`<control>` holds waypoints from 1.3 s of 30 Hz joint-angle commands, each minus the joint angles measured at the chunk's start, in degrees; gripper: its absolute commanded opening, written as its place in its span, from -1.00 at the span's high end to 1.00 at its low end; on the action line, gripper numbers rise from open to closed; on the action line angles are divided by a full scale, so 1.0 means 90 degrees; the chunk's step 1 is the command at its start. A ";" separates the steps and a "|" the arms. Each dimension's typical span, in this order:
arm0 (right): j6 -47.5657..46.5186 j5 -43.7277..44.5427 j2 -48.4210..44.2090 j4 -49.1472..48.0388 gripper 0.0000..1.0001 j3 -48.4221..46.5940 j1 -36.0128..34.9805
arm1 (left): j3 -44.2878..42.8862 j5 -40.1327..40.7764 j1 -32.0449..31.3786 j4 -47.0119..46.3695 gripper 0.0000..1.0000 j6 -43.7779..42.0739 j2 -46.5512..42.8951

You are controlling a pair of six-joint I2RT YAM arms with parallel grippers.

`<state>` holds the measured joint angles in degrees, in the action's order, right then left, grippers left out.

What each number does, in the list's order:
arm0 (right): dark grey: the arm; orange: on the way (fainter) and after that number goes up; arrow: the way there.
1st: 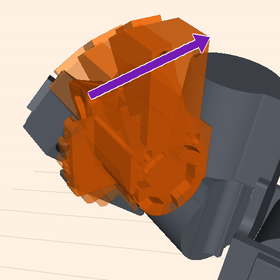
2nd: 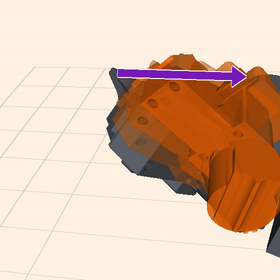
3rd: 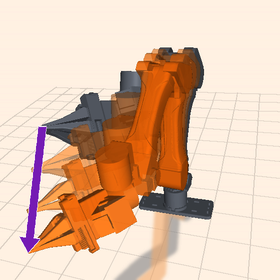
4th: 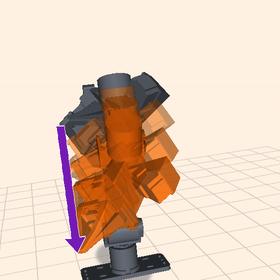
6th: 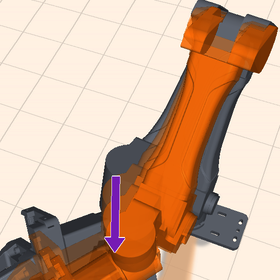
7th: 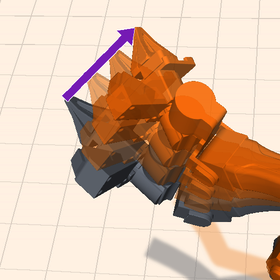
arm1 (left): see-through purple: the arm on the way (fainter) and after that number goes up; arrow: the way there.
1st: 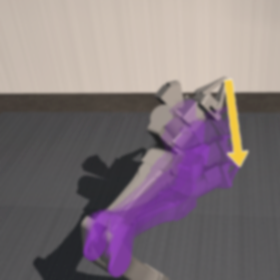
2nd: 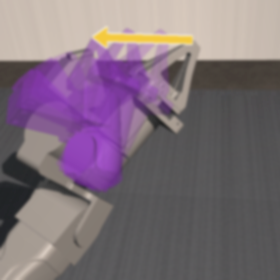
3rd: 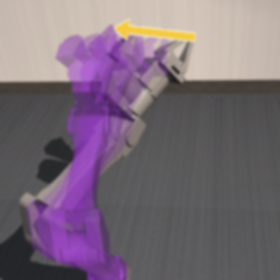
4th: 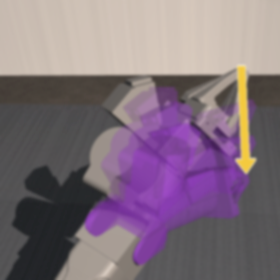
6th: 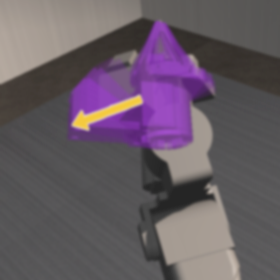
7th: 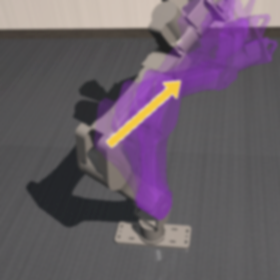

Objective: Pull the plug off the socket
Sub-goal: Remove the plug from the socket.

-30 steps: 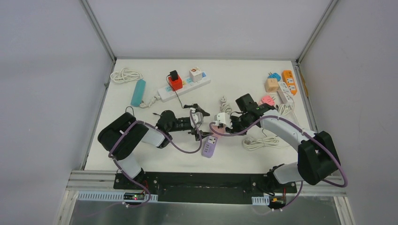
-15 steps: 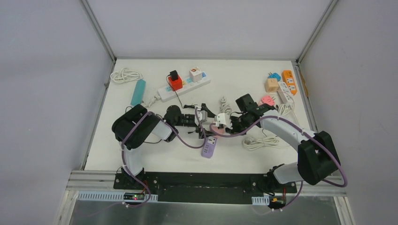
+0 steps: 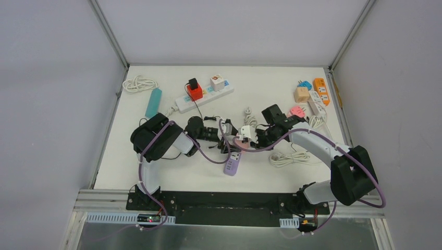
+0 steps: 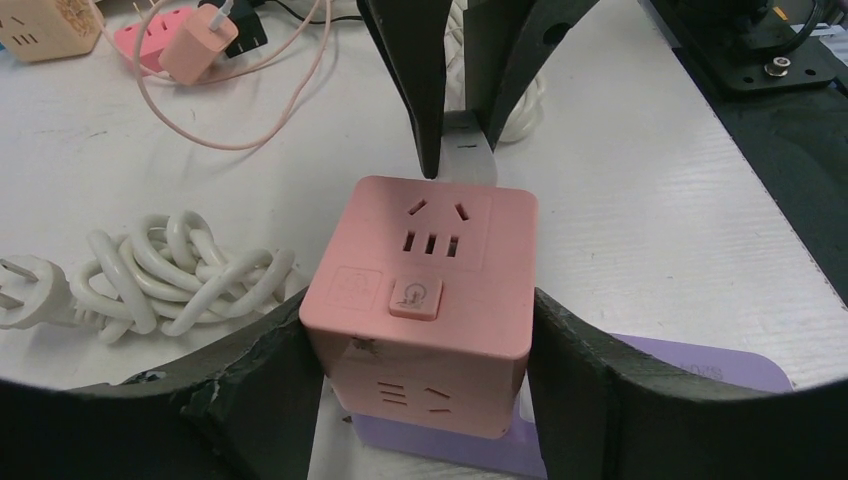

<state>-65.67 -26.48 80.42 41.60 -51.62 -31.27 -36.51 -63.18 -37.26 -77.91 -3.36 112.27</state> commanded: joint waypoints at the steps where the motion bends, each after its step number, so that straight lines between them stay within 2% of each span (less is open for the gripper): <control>1: 0.0086 -0.0451 -0.0149 -0.0433 0.94 -0.0073 -0.0009 | -0.0206 -0.0220 0.0015 -0.0372 -0.12 0.0162 0.0058; 2: 0.0118 -0.0451 -0.0134 -0.0438 0.91 -0.0083 -0.0008 | -0.0221 -0.0204 0.0002 -0.0370 -0.04 0.0210 0.0071; 6: 0.0313 -0.0446 -0.0093 -0.0515 0.58 -0.0095 -0.0010 | -0.0236 -0.0166 -0.0049 -0.0371 0.30 0.0261 0.0101; 7: 0.0369 -0.0455 -0.0089 -0.0533 0.47 -0.0090 -0.0007 | -0.0241 -0.0172 -0.0058 -0.0370 0.43 0.0290 0.0112; 9: 0.0484 -0.0448 -0.0088 -0.0582 0.22 -0.0078 -0.0003 | -0.0253 -0.0172 -0.0060 -0.0368 0.88 0.0356 0.0123; 10: 0.0548 -0.0447 -0.0088 -0.0614 0.10 -0.0069 -0.0003 | -0.0240 -0.0146 -0.0055 -0.0376 1.00 0.0354 0.0111; 13: 0.0686 -0.0497 -0.0145 -0.0726 -0.26 0.0012 0.0064 | 0.0011 0.0169 -0.0058 -0.0369 1.00 0.0197 -0.0022; 16: 0.0722 -0.0816 -0.0277 -0.0751 -0.45 0.0129 0.0322 | 0.0344 0.0398 -0.0058 -0.0373 1.00 -0.0104 -0.0247; 21: 0.0523 -0.1622 -0.0318 -0.0543 -0.49 0.0180 0.0774 | 0.0585 0.0699 -0.0060 -0.0371 1.00 -0.0117 -0.0408; 28: -0.0023 -0.1967 -0.0084 -0.0804 -0.48 0.0456 0.0857 | 0.0578 0.0691 -0.0069 -0.0371 1.00 -0.0085 -0.0396; 39: -0.0357 -0.1705 0.0373 -0.0934 -0.35 0.0533 0.0856 | 0.0590 0.0638 -0.0079 -0.0374 1.00 -0.0197 -0.0356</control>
<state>-65.63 -40.88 83.00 35.18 -47.16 -23.73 -31.81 -57.08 -37.54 -79.85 -2.76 110.21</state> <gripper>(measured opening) 0.691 0.628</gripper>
